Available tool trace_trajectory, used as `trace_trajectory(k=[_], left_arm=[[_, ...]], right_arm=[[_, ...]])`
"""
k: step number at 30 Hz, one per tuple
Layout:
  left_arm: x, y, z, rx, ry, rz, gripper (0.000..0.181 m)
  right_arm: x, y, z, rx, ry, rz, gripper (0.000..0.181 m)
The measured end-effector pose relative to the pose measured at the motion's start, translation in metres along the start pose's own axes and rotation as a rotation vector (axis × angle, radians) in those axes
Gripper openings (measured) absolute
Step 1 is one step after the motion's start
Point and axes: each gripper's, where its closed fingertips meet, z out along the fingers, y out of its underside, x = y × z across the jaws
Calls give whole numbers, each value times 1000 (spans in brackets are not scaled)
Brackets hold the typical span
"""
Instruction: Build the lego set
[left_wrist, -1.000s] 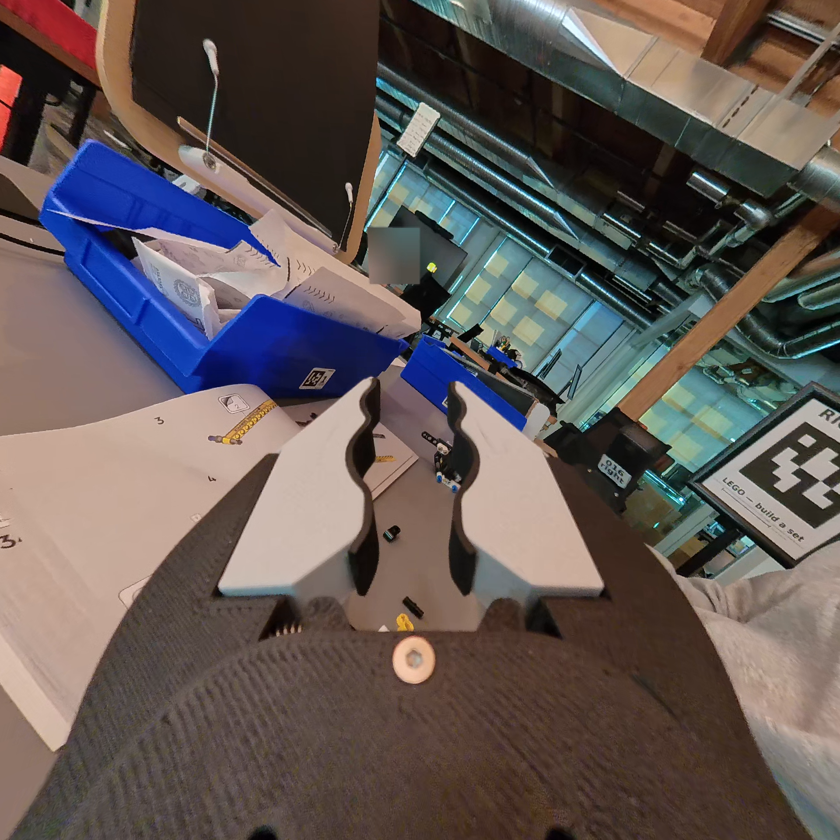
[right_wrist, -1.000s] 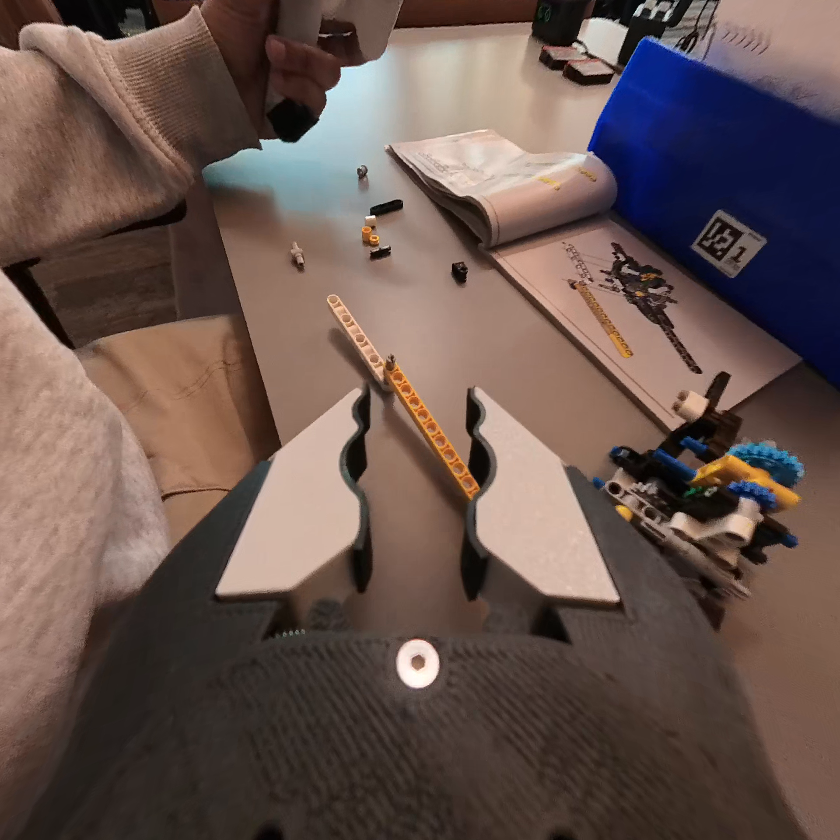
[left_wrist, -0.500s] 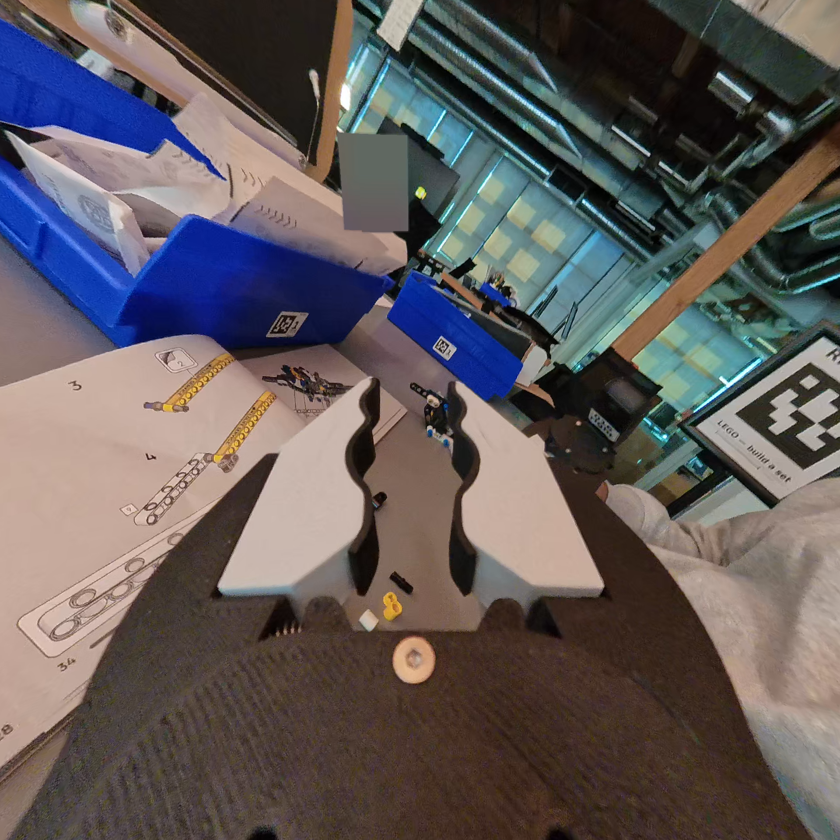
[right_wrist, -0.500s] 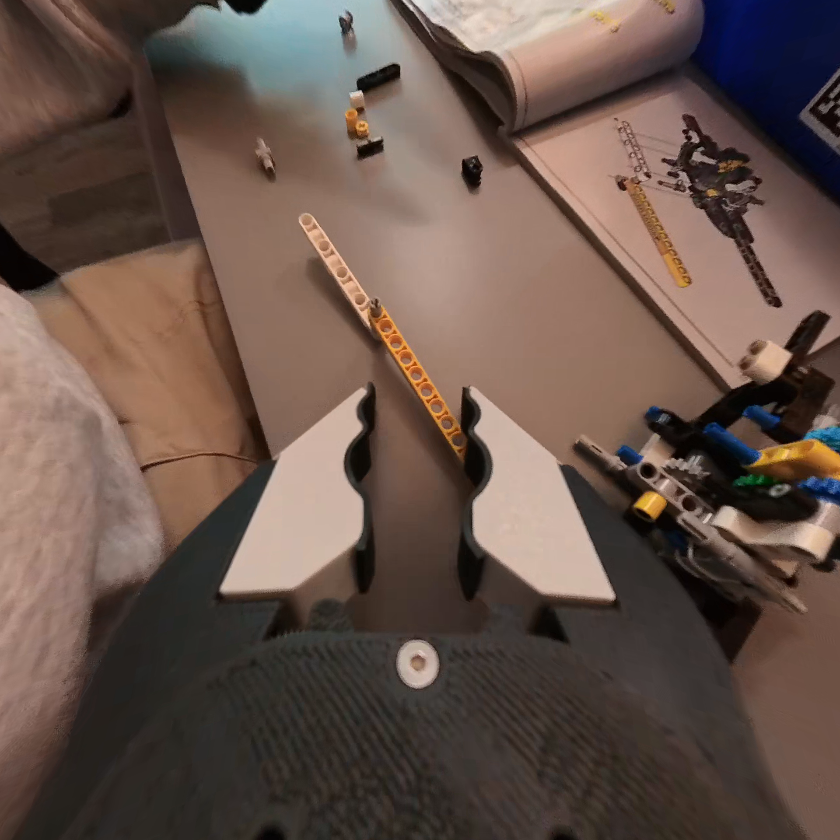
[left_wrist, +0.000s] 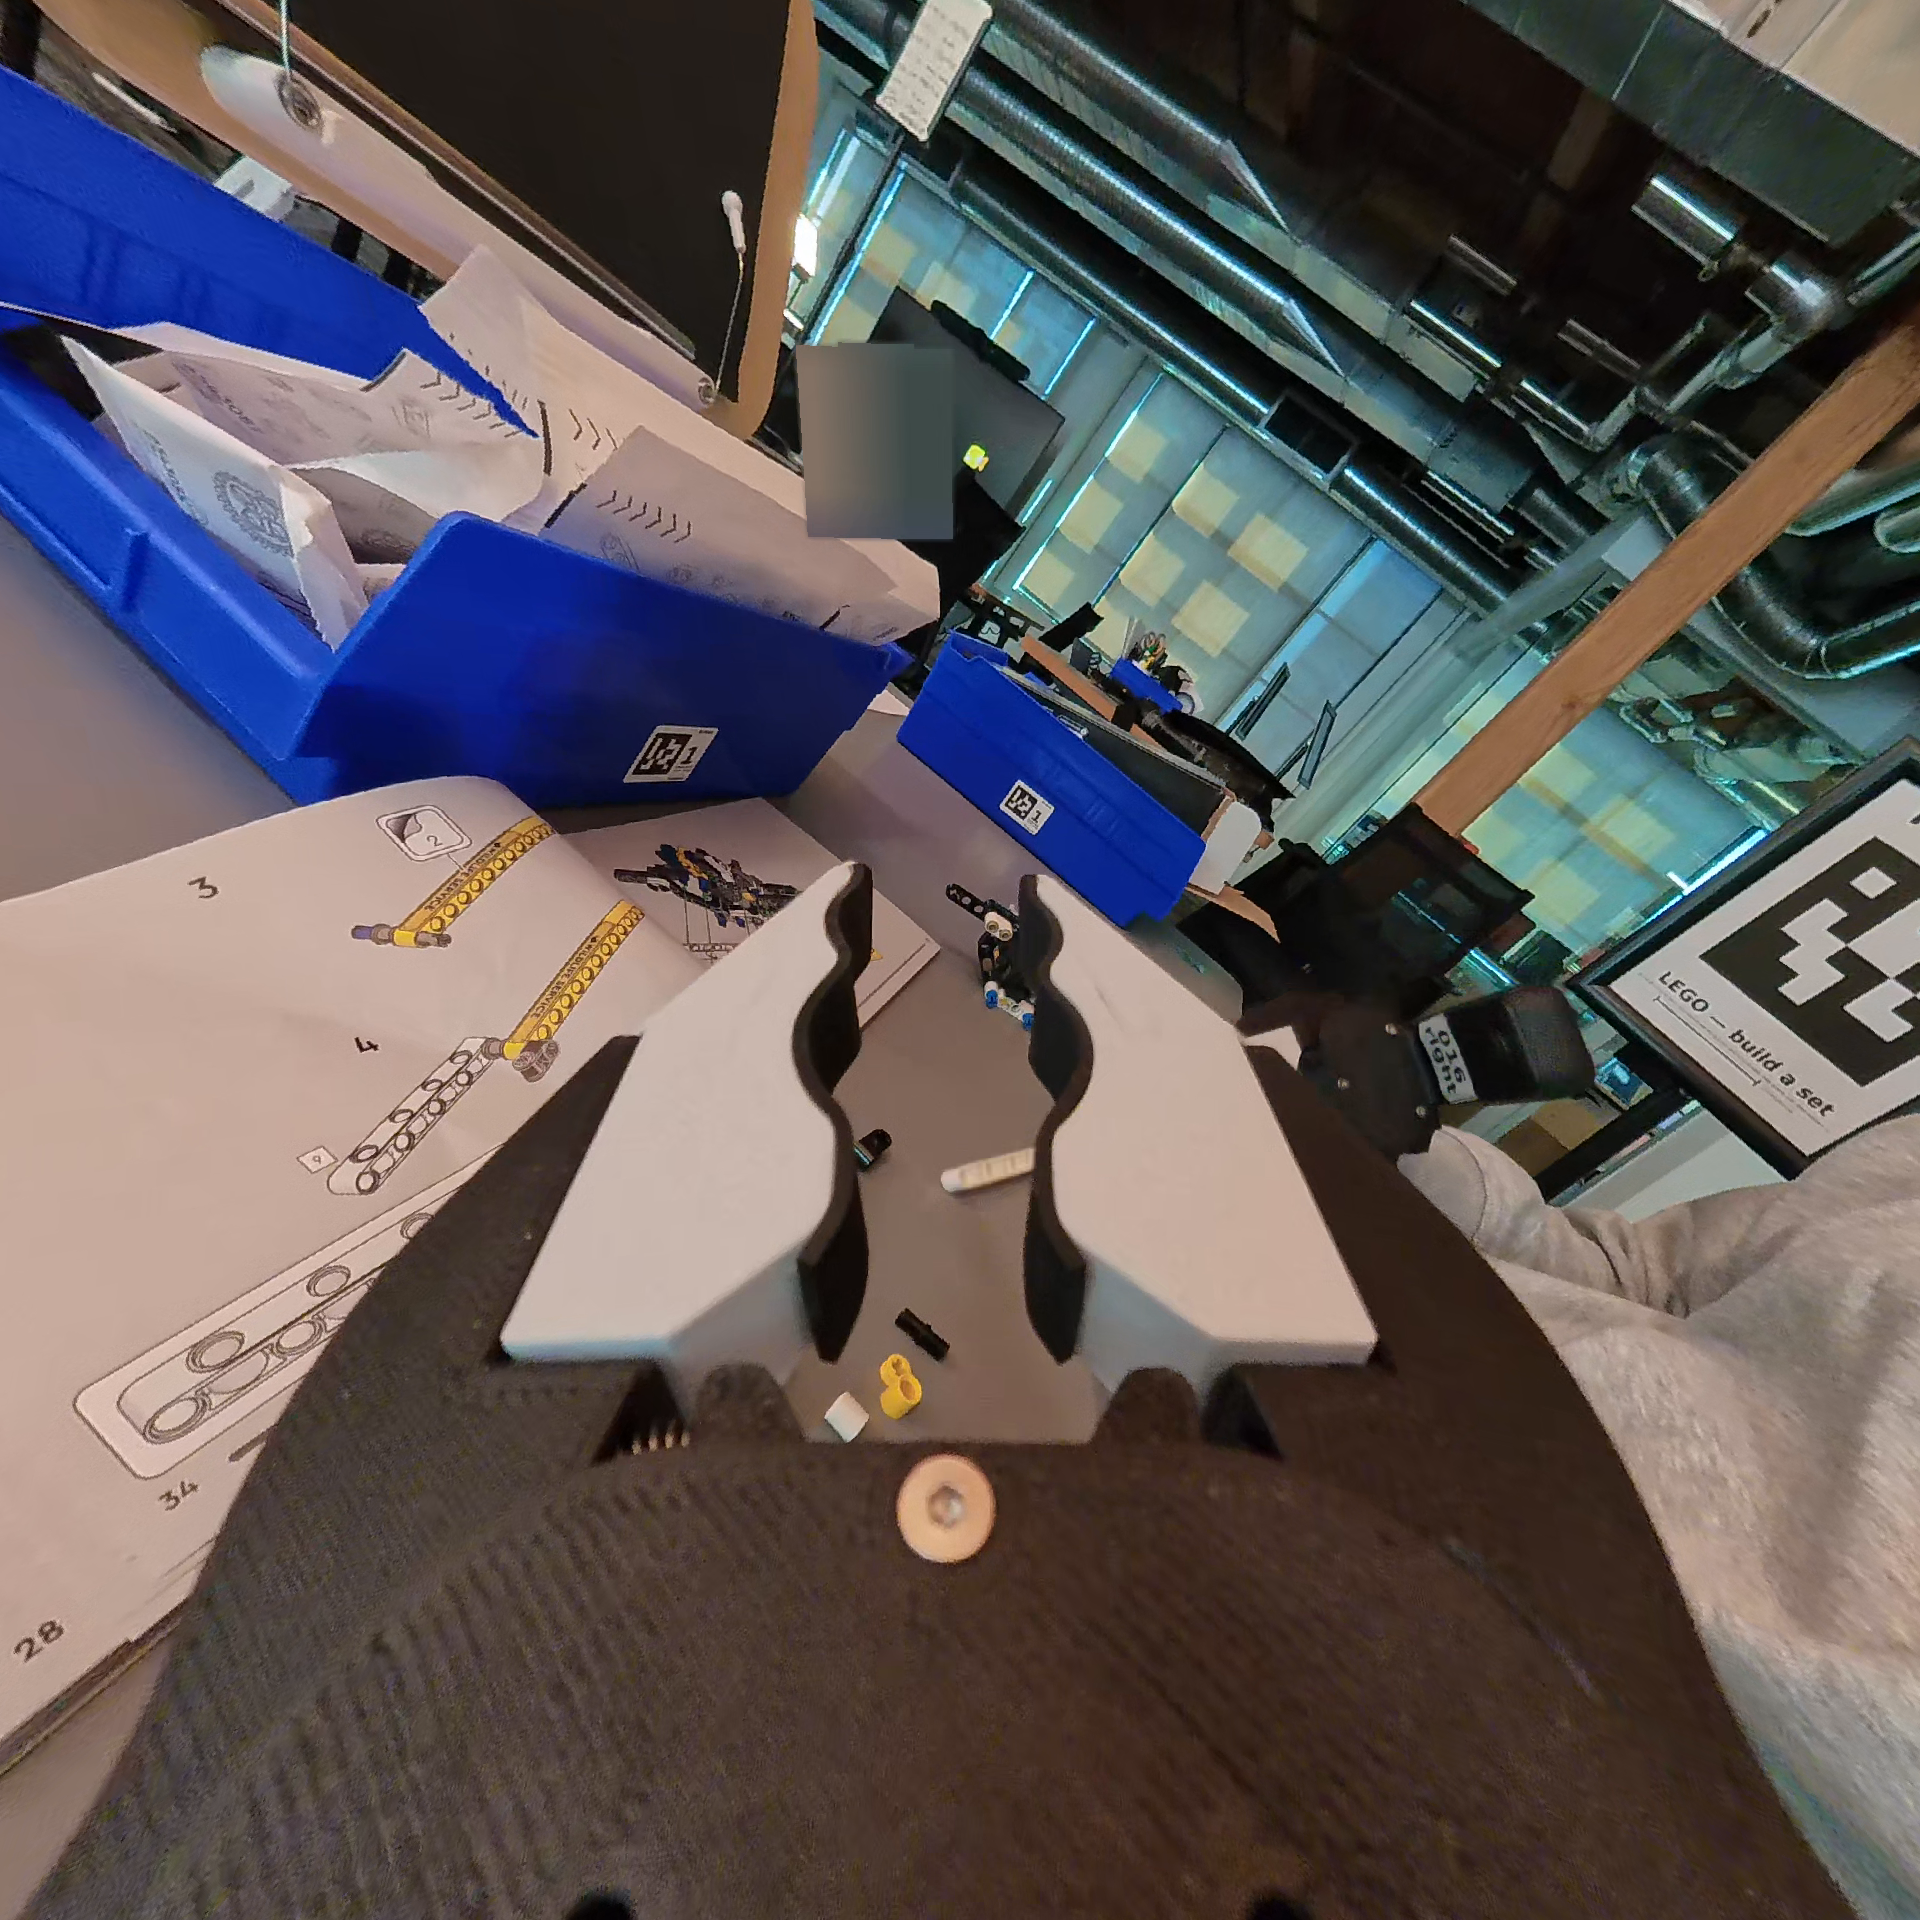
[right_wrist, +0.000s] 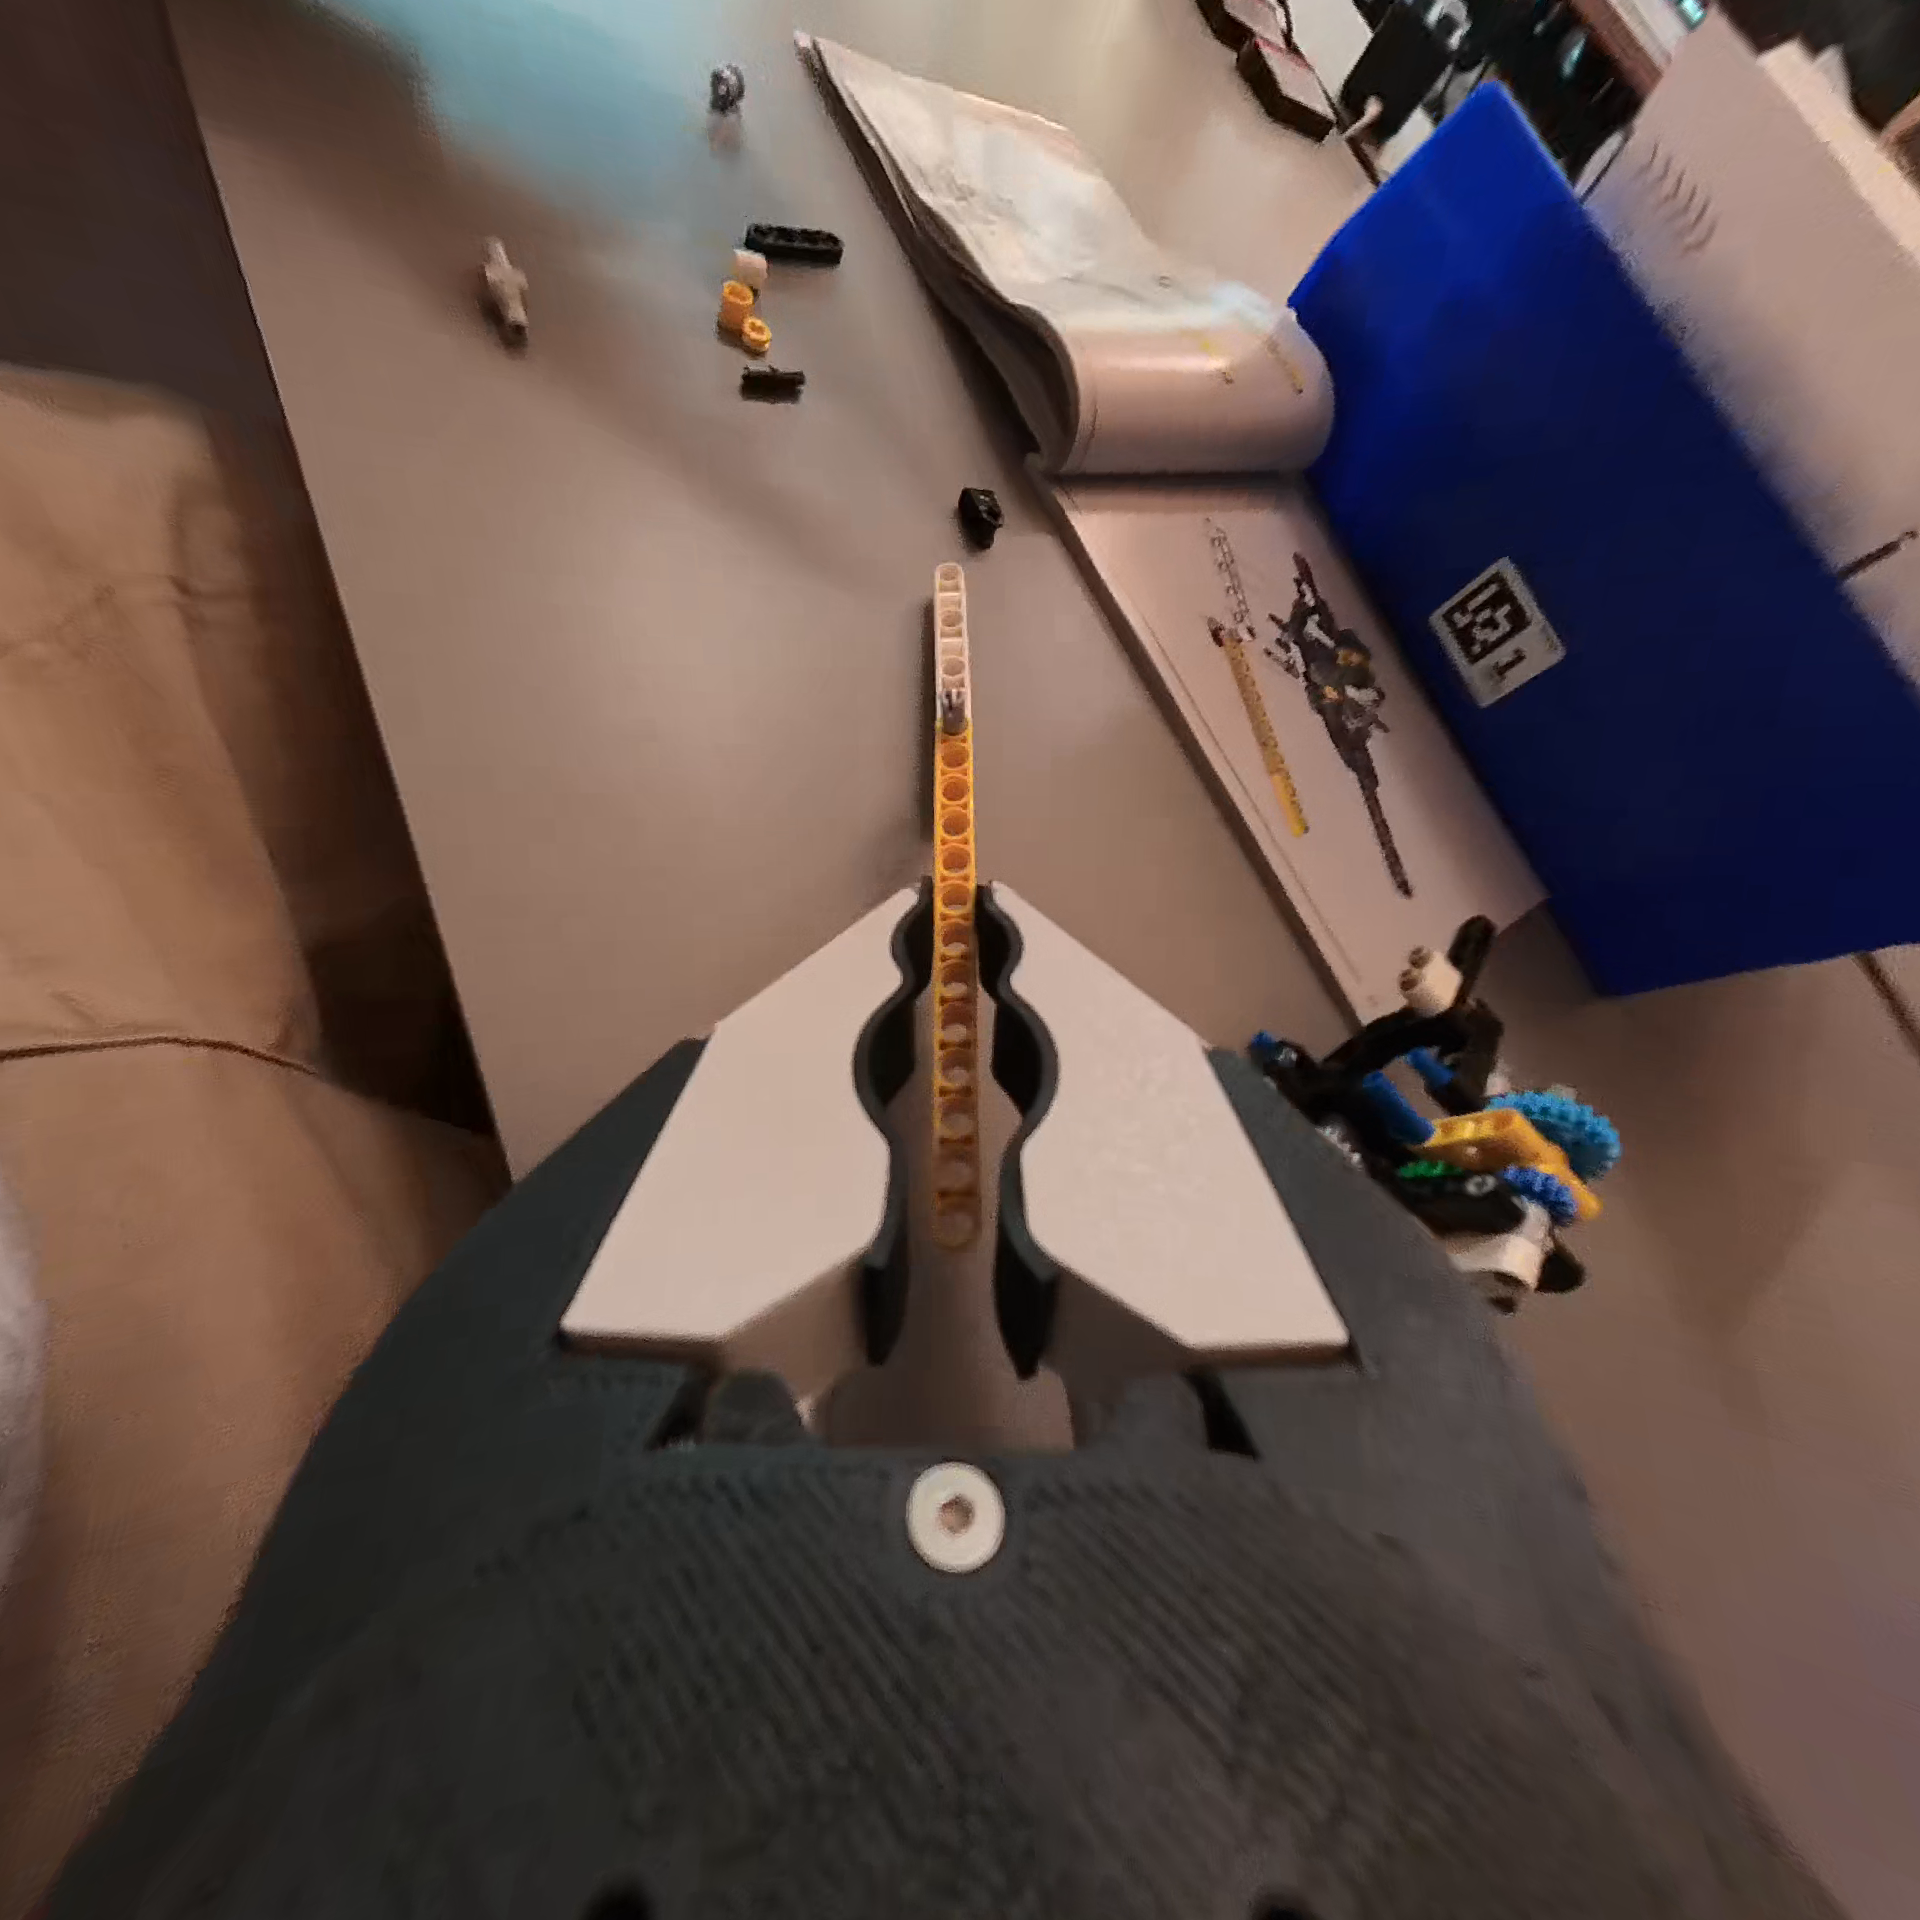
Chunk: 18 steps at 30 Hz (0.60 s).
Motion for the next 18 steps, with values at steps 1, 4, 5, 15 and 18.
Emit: trace_trajectory(k=[1,4,5,15,18], left_arm=[[0,0,0,-2,-1,1,26],[-2,0,0,-3,-8,3,26],[-2,0,0,0,-10,2,26],[-5,-1,-2,5,-14,-8,26],[-5,-1,-2,3,-13,-9,26]], right_arm=[[-2,2,1,-10,8,-28,7],[-9,6,5,-36,-11,-80,6],[-12,5,5,-34,-19,-91,7],[-33,2,-2,0,-175,-82,19],[-32,2,-3,-3,-183,-59,23]])
